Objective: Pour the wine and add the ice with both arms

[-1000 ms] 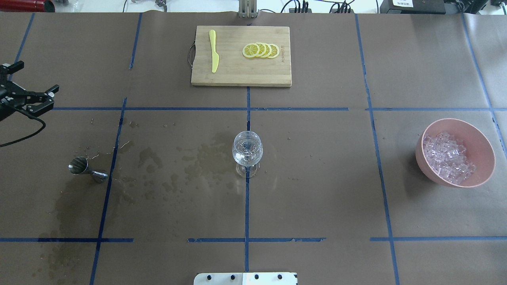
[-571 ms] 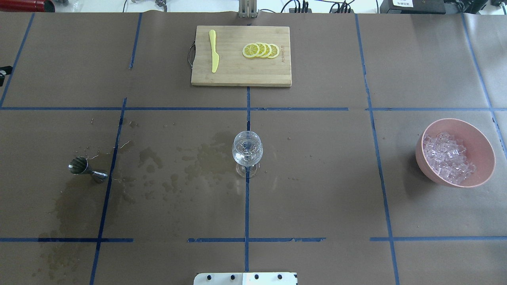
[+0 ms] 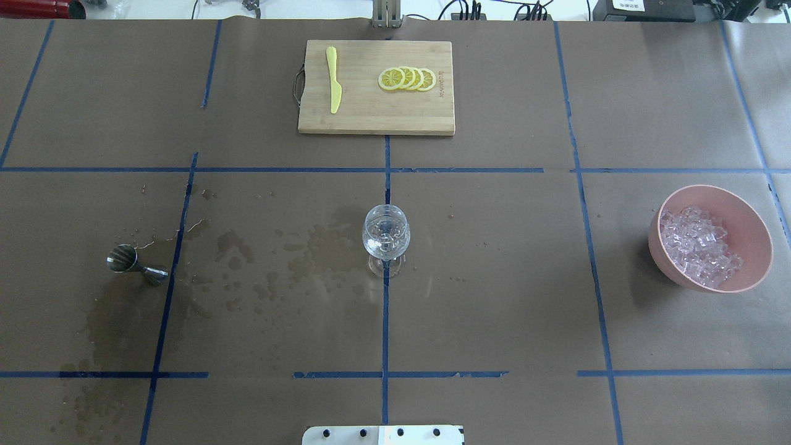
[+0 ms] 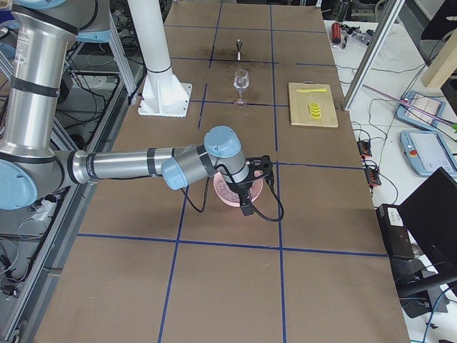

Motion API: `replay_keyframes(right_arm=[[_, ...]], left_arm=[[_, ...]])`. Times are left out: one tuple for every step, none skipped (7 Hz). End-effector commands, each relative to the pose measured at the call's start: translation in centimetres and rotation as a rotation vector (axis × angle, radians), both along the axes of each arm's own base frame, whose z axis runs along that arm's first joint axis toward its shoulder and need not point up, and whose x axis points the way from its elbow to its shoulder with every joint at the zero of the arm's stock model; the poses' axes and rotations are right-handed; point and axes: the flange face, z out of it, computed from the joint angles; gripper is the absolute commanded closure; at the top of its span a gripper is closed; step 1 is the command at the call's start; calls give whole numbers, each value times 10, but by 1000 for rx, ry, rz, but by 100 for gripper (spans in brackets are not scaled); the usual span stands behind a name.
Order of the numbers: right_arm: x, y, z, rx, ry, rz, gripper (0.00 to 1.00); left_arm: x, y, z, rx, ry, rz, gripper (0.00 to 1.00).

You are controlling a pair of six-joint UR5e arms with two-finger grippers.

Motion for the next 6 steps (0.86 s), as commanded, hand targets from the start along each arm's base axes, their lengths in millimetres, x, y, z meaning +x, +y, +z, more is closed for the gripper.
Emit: replay_keyframes(right_arm=[[0, 0, 0, -4, -2, 2, 0], [0, 0, -1, -6, -5, 4, 0], [0, 0, -2, -4, -8, 3, 0], [-1, 0, -3, -3, -11, 3, 0], [-2, -1, -5, -1, -15, 1, 0], [-5, 0, -6, 0, -27, -12, 0]], left_arm=[[-42, 19, 36, -280, 5, -75, 0], [-45, 35, 51, -383, 47, -73, 0], [-44, 44, 54, -464, 83, -63, 0], [-43, 56, 50, -476, 91, -63, 0], [-41, 70, 38, -462, 114, -53, 0], [-40, 77, 32, -451, 130, -46, 0]])
